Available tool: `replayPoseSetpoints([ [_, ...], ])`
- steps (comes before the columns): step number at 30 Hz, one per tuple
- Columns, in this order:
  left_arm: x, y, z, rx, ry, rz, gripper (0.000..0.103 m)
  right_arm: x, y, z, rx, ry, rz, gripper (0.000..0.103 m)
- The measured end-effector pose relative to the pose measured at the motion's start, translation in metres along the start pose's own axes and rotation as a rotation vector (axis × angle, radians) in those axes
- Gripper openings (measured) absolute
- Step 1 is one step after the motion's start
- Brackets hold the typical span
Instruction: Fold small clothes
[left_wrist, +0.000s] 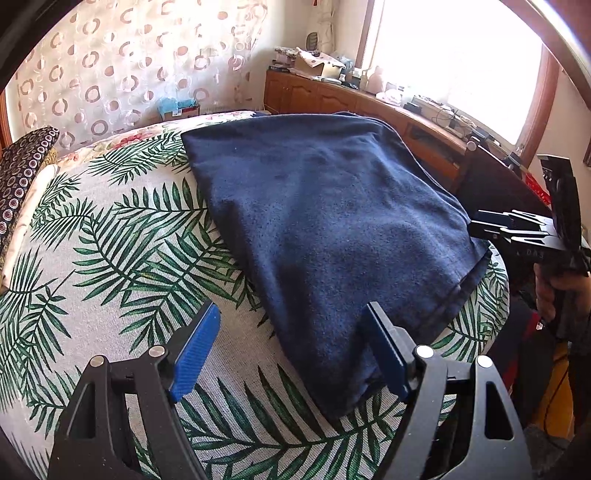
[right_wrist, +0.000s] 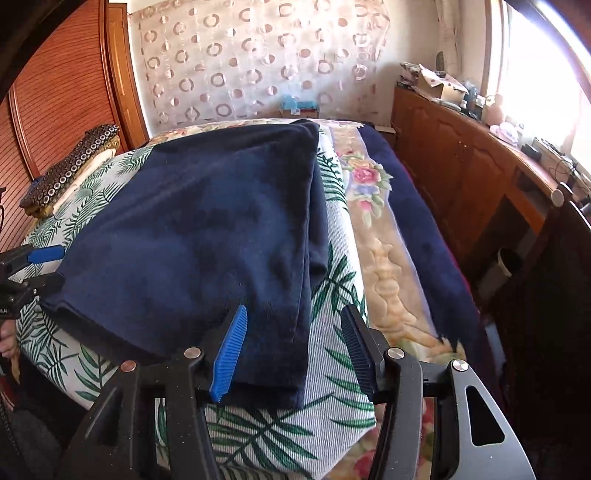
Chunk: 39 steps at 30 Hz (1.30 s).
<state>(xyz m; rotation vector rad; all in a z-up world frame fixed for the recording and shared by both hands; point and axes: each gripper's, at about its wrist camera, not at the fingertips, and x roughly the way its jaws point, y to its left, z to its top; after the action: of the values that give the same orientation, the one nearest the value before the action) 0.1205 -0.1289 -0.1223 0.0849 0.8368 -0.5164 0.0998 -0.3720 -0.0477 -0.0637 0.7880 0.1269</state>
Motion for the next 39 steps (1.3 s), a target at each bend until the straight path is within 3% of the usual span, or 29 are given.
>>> replayPoseSetpoints([
  [5,0.000,-0.001,-0.001,-0.002,-0.002,0.001,0.080,0.002,-0.001,-0.002,-0.007,0.032,0.003,0.055],
  [12,-0.002,-0.004,-0.004,0.009,0.009,-0.040,0.057,0.003,-0.001,-0.007,-0.014,0.047,0.025,0.055],
  [18,-0.001,-0.003,-0.009,-0.002,0.025,-0.059,0.052,0.001,0.006,-0.012,-0.038,0.051,0.084,0.048],
  [20,-0.001,-0.003,-0.010,-0.007,0.031,-0.065,0.052,0.001,0.009,-0.012,-0.055,0.049,0.089,0.032],
  [26,-0.005,-0.003,-0.015,0.006,0.034,-0.067,0.052,0.000,0.007,-0.014,-0.027,0.049,0.113,0.012],
  [28,-0.007,-0.003,-0.016,0.016,0.035,-0.070,0.049,-0.002,0.007,-0.014,-0.025,0.028,0.115,0.010],
  [30,-0.008,-0.005,-0.016,0.027,0.046,-0.089,0.028,-0.008,0.006,-0.013,-0.003,-0.014,0.139,0.009],
  [32,-0.011,-0.007,-0.015,0.034,0.046,-0.110,0.017,-0.019,0.004,-0.006,0.013,-0.072,0.152,0.009],
  [35,-0.023,-0.009,-0.006,0.048,-0.005,-0.124,0.013,-0.032,0.002,0.007,0.030,-0.141,0.171,0.009],
  [39,-0.050,-0.001,0.031,0.025,-0.119,-0.146,0.013,-0.046,0.002,0.035,0.023,-0.240,0.182,0.008],
])
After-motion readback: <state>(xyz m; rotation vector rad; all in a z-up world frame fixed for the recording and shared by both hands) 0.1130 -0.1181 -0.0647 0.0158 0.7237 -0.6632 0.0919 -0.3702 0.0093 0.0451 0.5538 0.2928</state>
